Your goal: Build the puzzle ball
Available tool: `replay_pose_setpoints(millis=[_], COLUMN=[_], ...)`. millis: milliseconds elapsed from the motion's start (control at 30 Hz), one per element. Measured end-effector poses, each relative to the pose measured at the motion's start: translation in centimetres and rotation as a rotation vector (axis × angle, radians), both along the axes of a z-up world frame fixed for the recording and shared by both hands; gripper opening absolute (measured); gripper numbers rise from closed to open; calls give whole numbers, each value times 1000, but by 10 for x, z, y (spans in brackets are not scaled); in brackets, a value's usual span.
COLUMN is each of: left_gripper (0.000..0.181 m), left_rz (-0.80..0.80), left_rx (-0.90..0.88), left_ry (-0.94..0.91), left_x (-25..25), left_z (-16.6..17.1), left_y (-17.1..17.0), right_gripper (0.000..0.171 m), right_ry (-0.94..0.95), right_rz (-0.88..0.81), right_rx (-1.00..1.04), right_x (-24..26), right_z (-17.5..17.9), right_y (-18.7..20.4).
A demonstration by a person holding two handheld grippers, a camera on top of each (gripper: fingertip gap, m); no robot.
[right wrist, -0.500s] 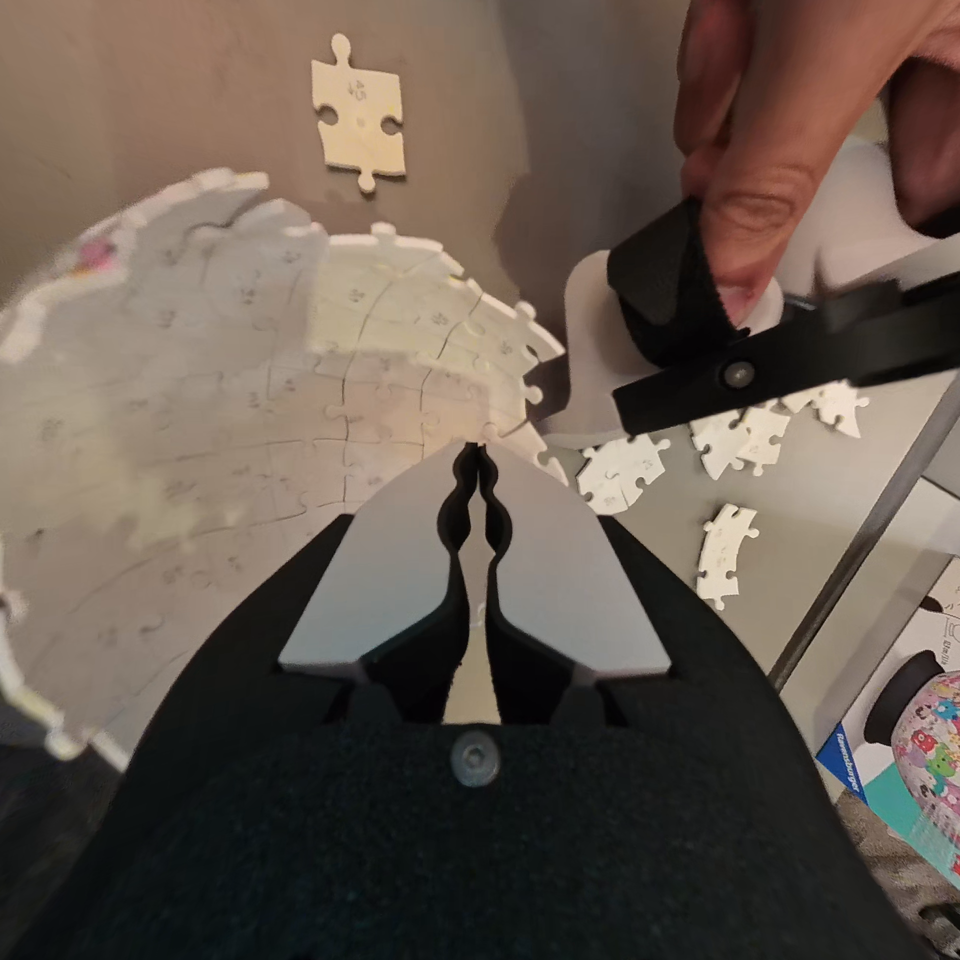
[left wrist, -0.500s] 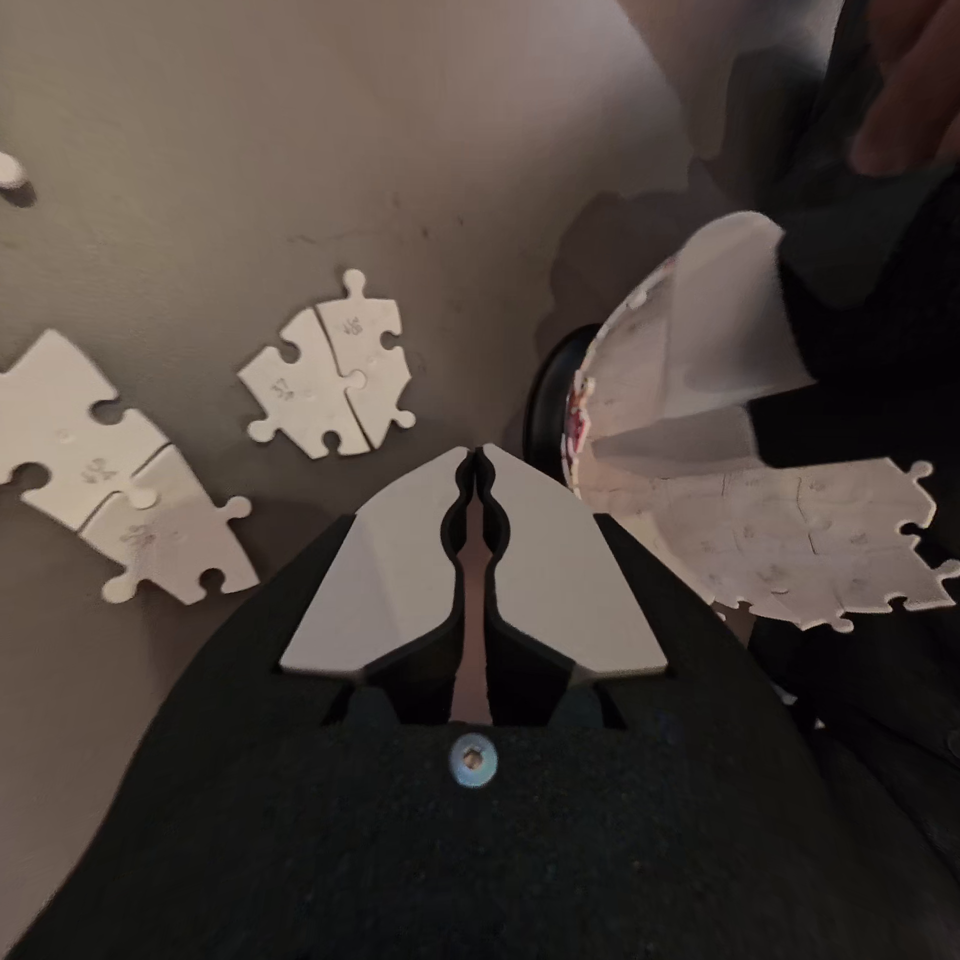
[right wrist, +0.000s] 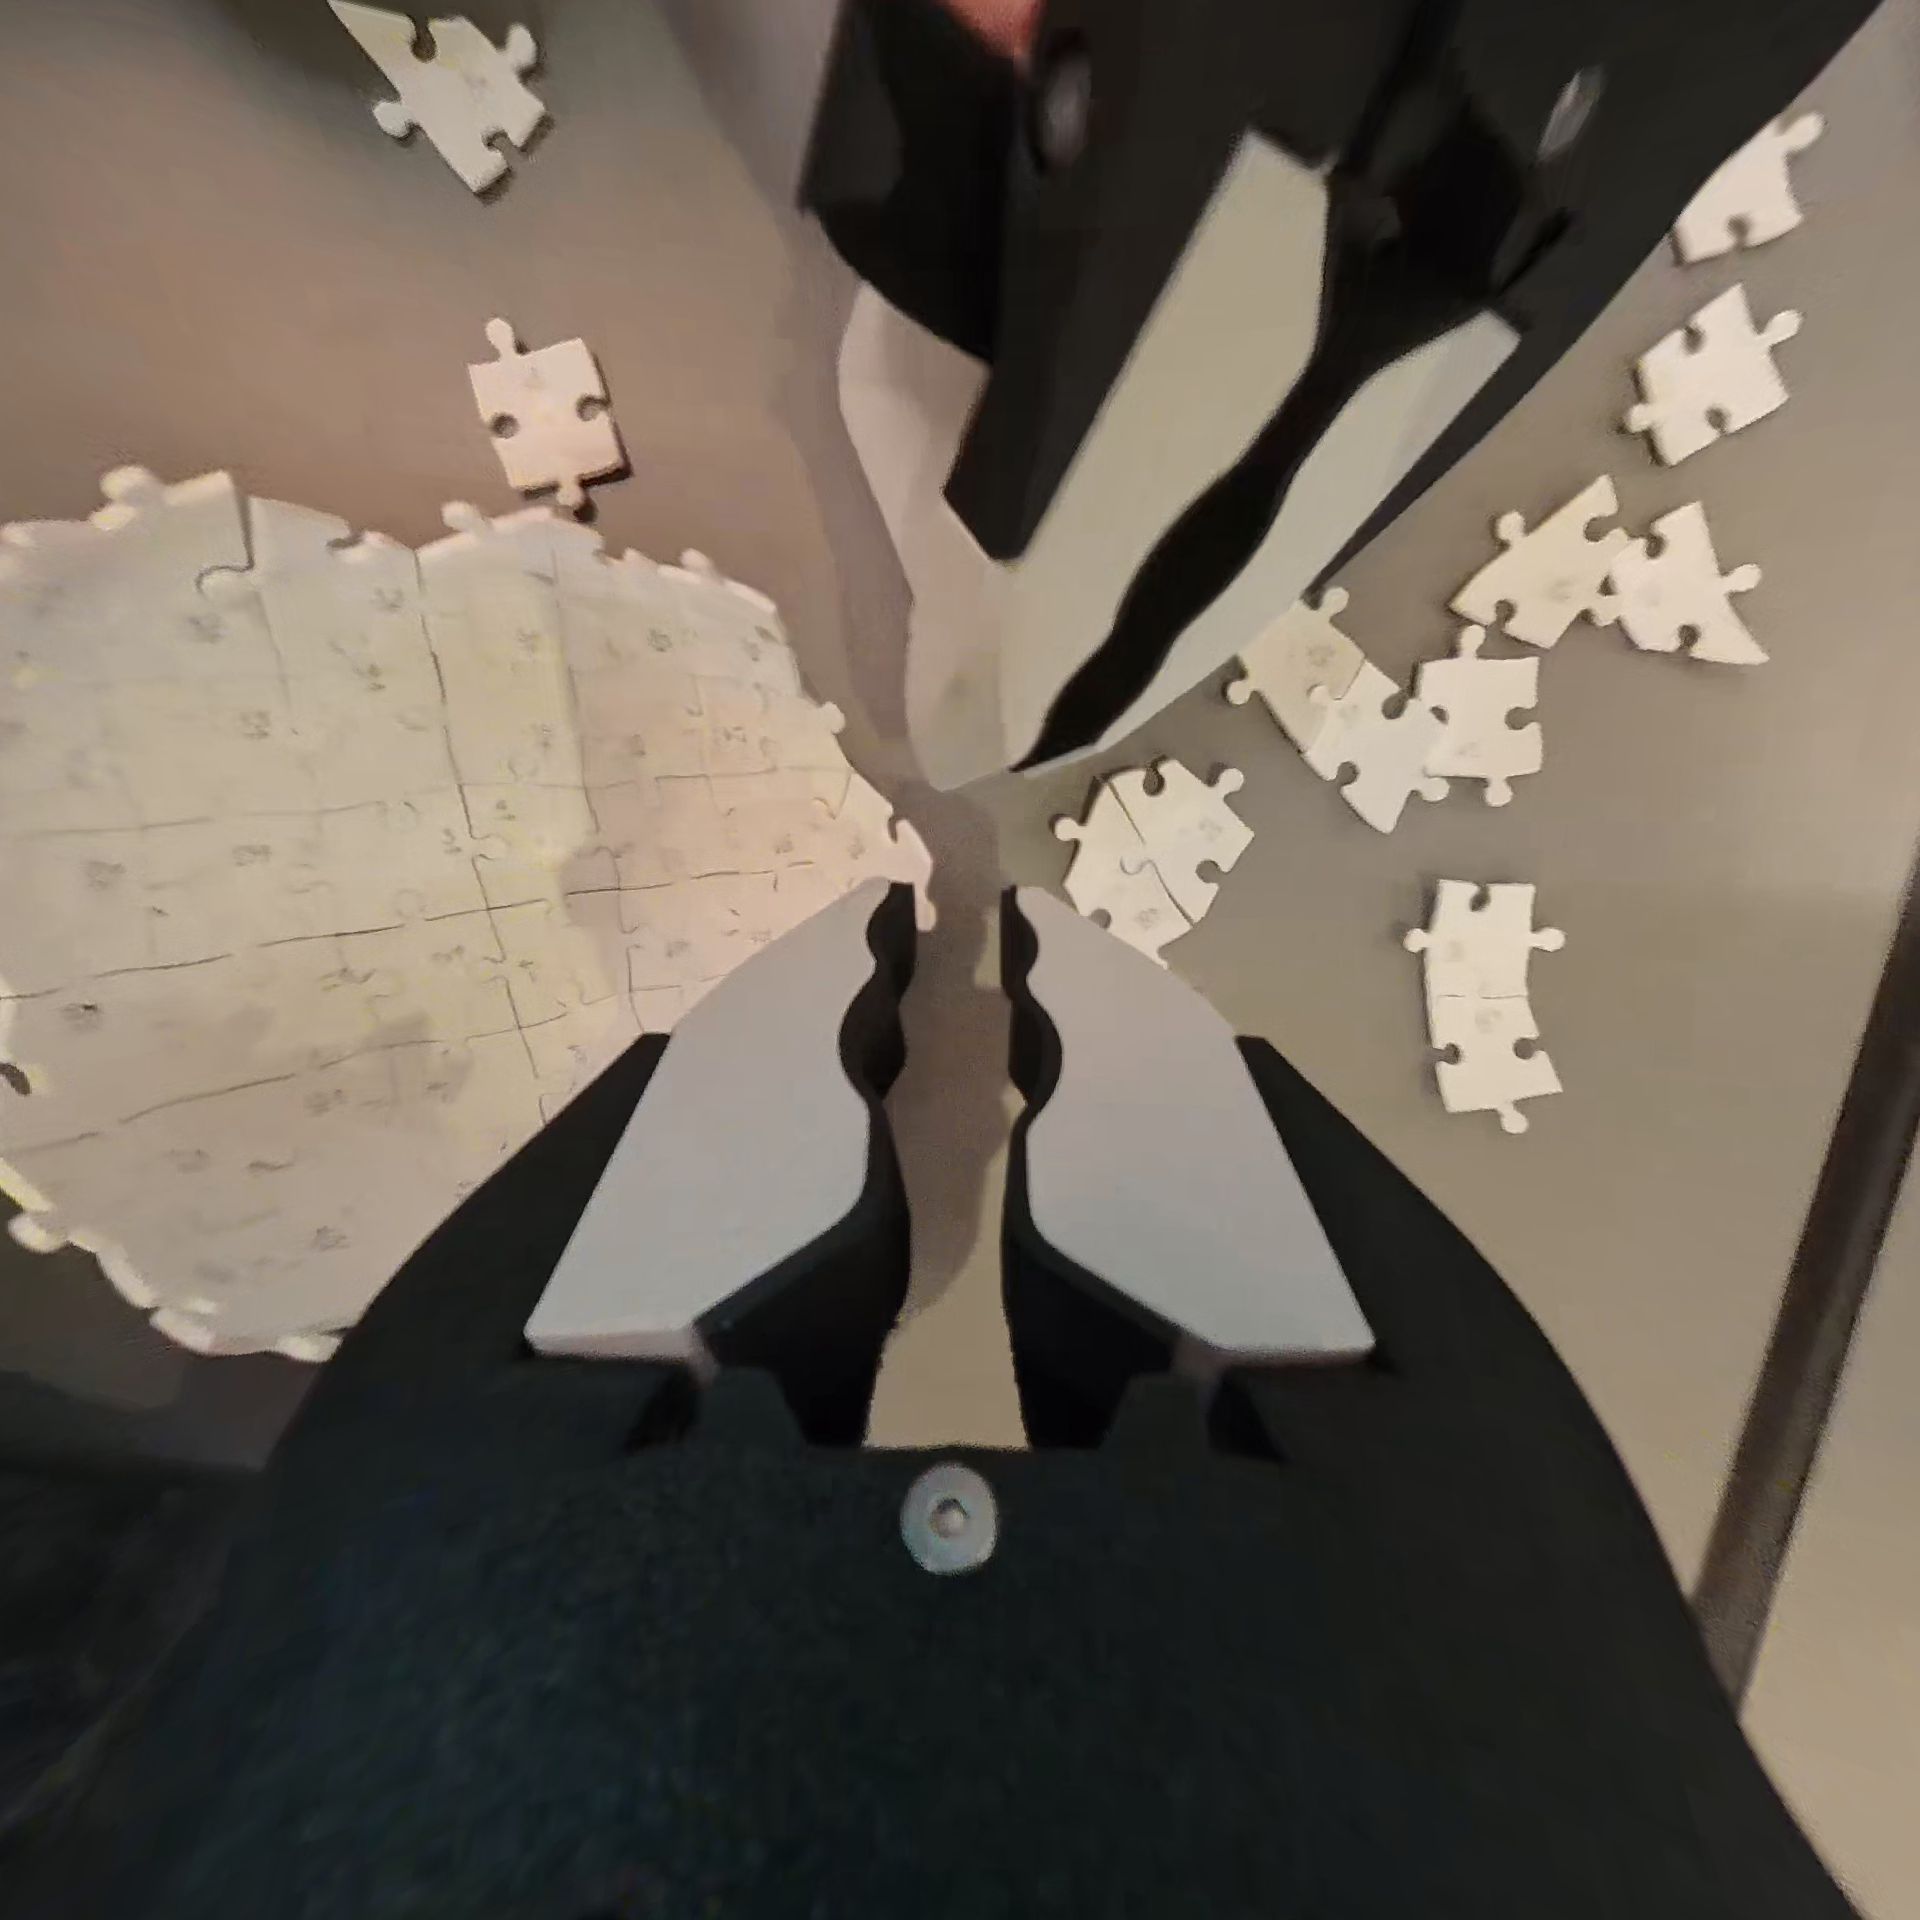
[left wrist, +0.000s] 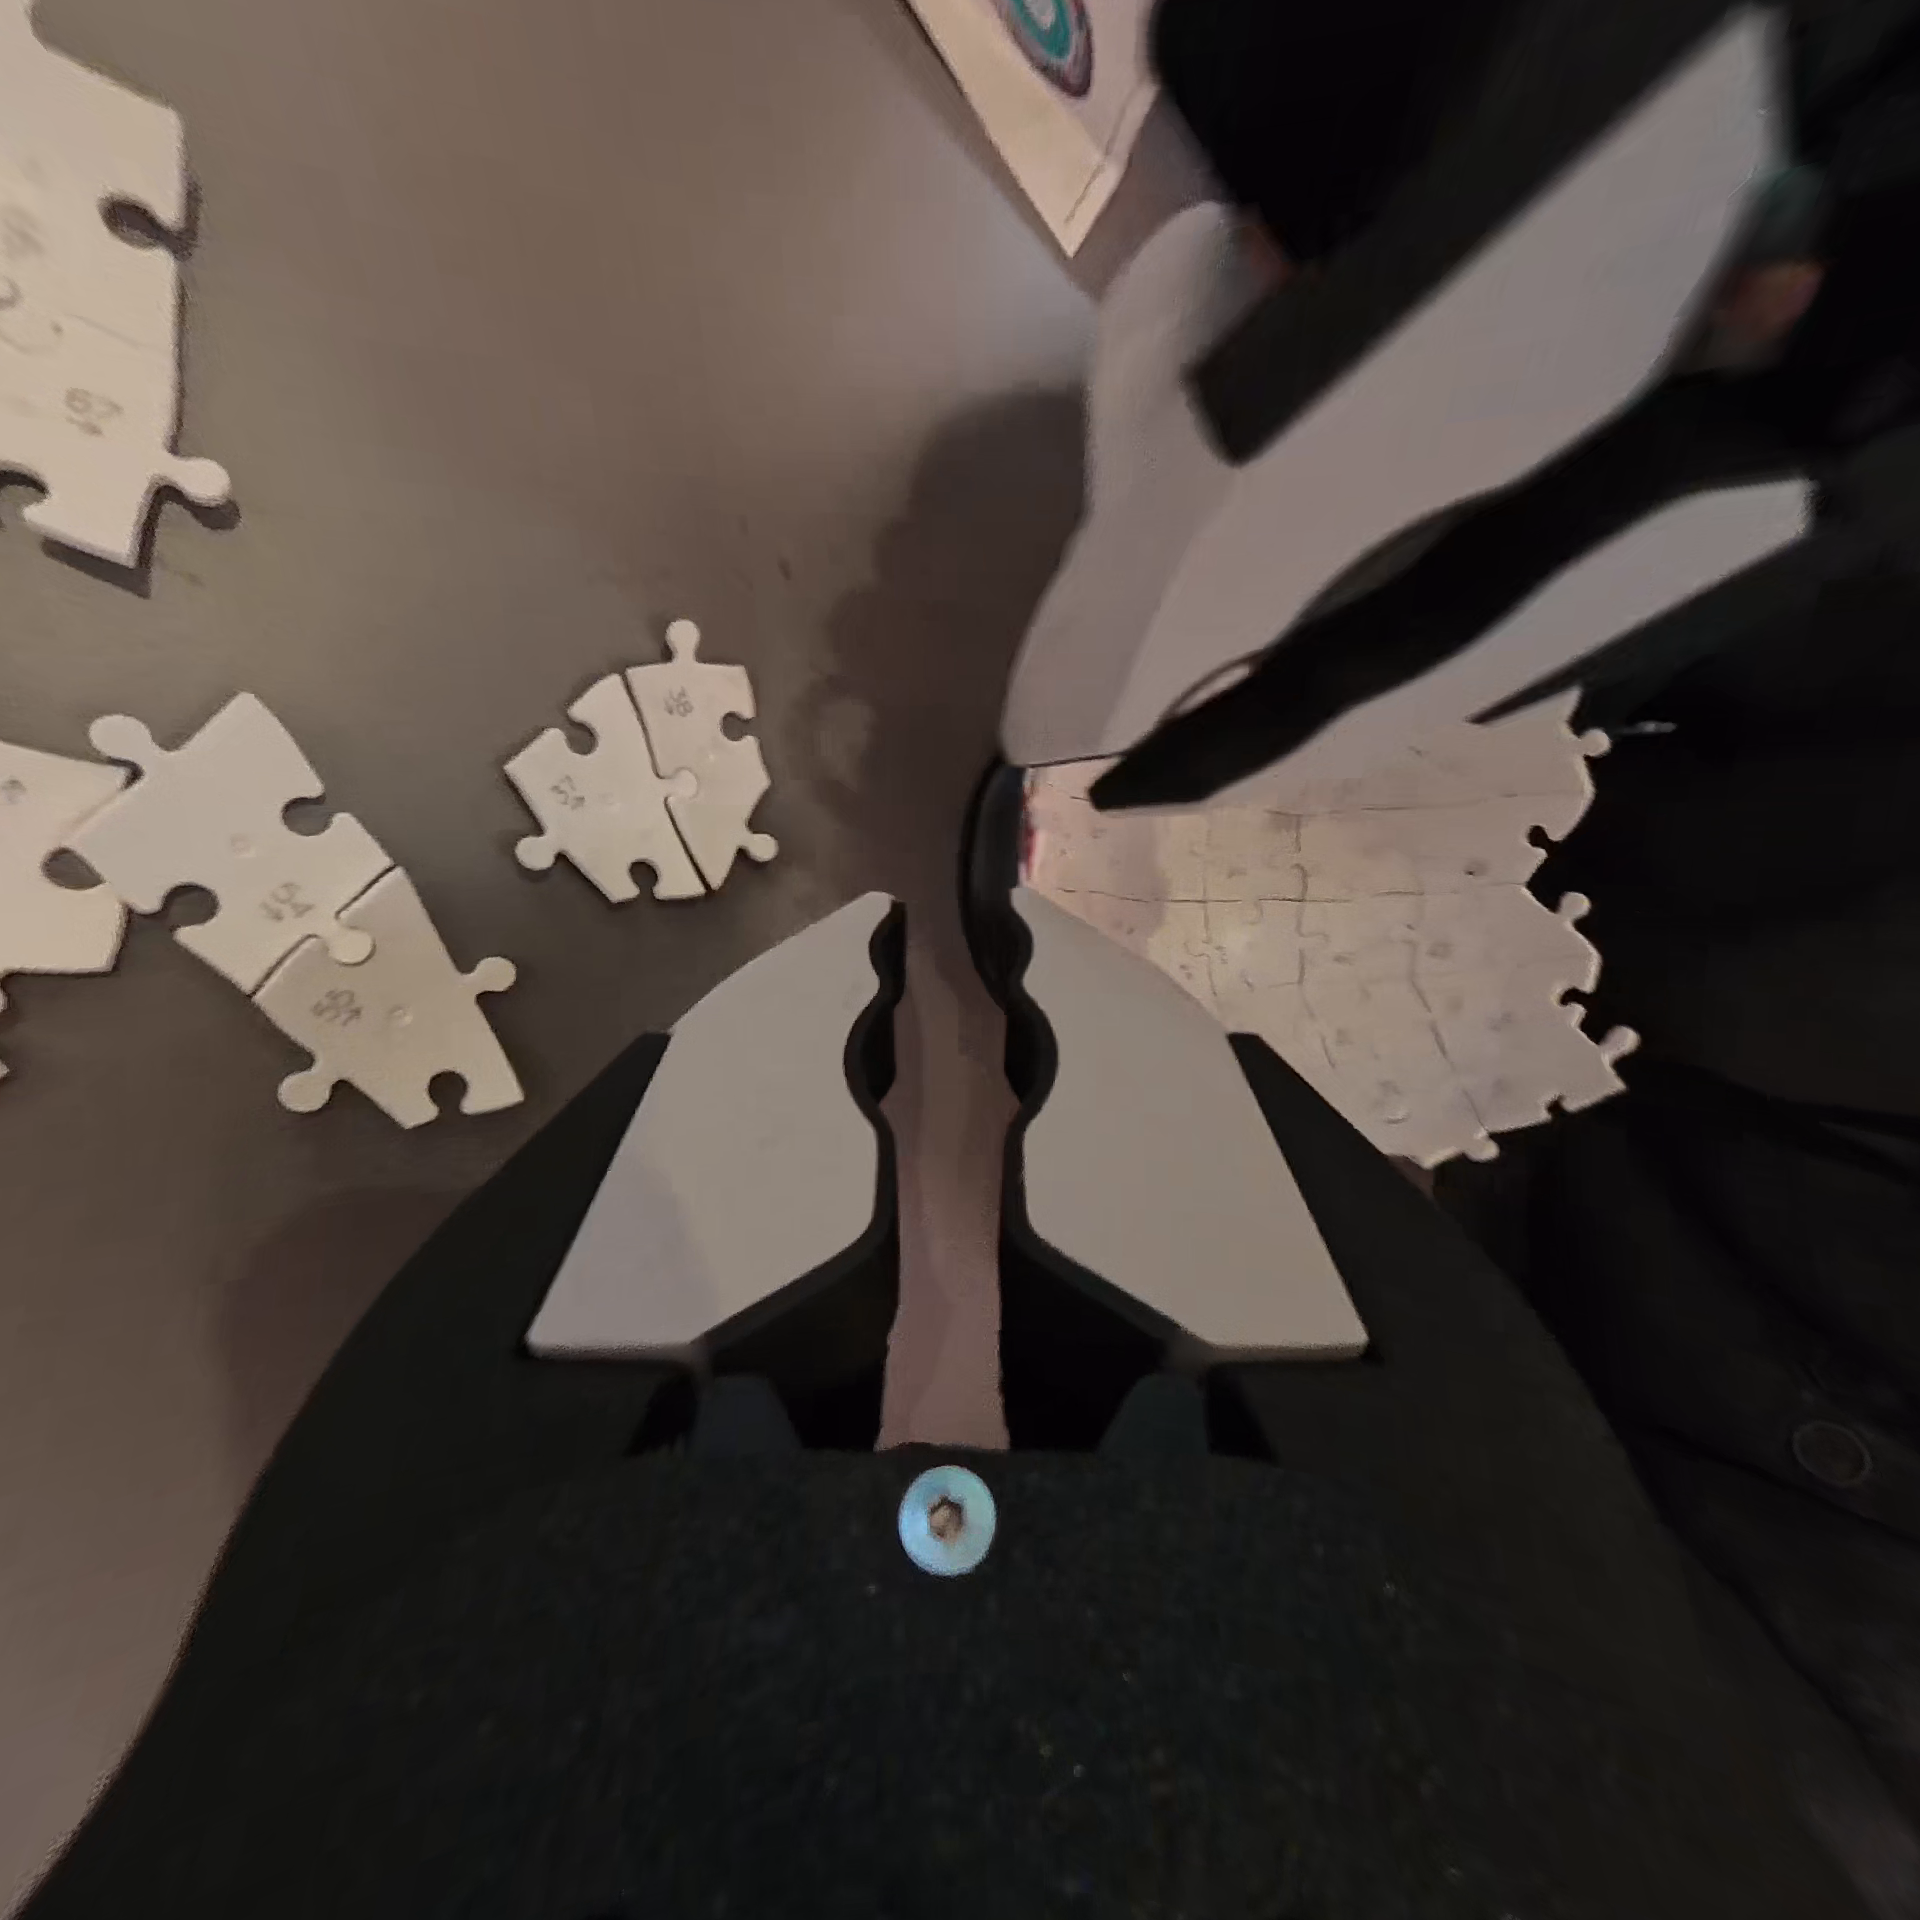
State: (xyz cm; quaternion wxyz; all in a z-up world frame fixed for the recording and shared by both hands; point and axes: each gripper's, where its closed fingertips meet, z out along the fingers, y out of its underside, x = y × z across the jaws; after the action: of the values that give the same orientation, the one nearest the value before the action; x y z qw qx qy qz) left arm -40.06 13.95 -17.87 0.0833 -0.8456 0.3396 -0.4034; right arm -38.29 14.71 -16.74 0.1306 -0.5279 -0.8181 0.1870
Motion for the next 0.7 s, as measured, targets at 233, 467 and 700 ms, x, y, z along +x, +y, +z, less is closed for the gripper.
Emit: replay_pose_setpoints(millis=[233,467,700], left_gripper=[21,20,3], left_rz=[-49,-86,-117], left_rx=[50,53,57], left_ry=[52,140,124], left_x=[2,9,14], left_z=[15,-4,-7], left_y=[-13,-15,-17], right_gripper=[10,4,4], right_ry=[-51,-39,-40], right_rz=[21,24,32], right_rx=[-69,-51,-13], right_x=[6,3,3], right_z=[-12,-13,-13], right_y=[-4,-4,-6])
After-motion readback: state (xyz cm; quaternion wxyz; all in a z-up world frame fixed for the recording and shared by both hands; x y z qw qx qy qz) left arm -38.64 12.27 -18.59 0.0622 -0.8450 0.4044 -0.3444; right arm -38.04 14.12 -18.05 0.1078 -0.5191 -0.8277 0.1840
